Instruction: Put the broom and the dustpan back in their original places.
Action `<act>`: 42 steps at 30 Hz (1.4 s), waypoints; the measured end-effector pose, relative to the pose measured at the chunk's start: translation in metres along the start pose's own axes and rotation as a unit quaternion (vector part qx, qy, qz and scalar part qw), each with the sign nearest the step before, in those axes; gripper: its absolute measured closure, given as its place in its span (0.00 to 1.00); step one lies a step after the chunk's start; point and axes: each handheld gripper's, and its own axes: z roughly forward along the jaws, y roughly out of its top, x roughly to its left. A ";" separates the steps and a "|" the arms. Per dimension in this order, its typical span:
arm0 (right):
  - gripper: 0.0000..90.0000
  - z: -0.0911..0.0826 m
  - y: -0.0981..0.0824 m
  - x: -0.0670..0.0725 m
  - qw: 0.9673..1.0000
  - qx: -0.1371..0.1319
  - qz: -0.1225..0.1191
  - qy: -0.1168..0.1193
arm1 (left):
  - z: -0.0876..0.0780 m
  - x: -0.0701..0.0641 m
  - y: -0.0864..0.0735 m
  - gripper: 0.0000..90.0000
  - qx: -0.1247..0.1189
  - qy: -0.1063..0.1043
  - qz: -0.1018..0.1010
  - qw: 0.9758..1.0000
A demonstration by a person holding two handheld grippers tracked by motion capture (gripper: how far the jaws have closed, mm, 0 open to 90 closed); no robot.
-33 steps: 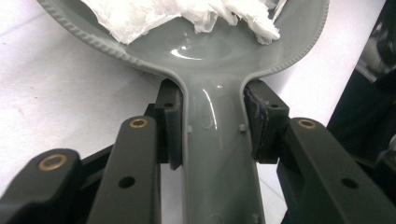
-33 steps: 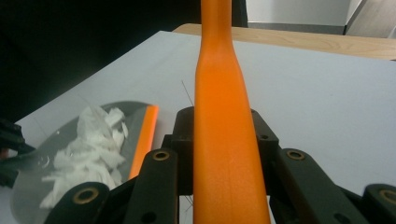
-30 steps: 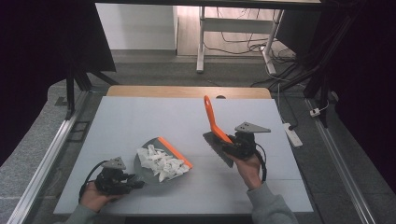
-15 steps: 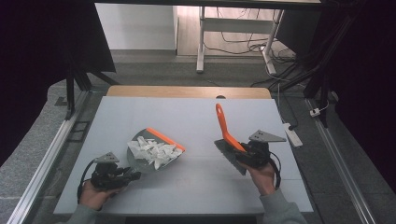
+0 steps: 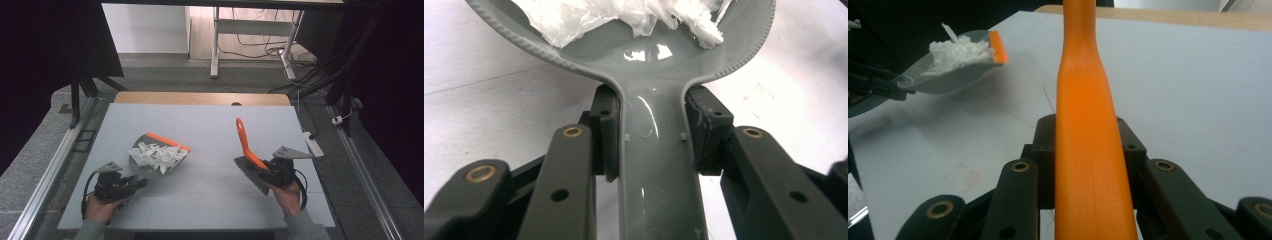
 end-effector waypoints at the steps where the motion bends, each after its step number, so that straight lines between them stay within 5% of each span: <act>1: 0.78 0.002 -0.002 0.000 1.000 0.006 0.005 -0.001 | 0.001 0.000 0.000 0.68 -0.003 0.004 -0.007 1.000; 10: 0.78 0.013 -0.017 0.010 0.999 0.034 0.017 0.007 | 0.011 -0.004 0.000 0.68 -0.013 0.055 -0.049 0.997; 20: 0.78 0.009 -0.023 0.002 0.998 0.025 0.055 -0.005 | 0.023 -0.007 -0.001 0.68 -0.008 0.118 -0.076 0.990; 28: 0.78 0.019 -0.031 -0.013 0.994 0.048 0.094 -0.021 | 0.032 -0.001 -0.001 0.68 0.003 0.122 -0.099 0.988; 34: 0.78 0.024 -0.034 -0.028 0.992 0.069 0.100 -0.044 | 0.037 0.001 -0.002 0.68 0.014 0.125 -0.104 0.987; 42: 0.67 0.026 -0.032 -0.042 0.992 0.090 0.061 -0.068 | 0.037 0.000 -0.002 0.67 0.011 0.123 -0.103 0.987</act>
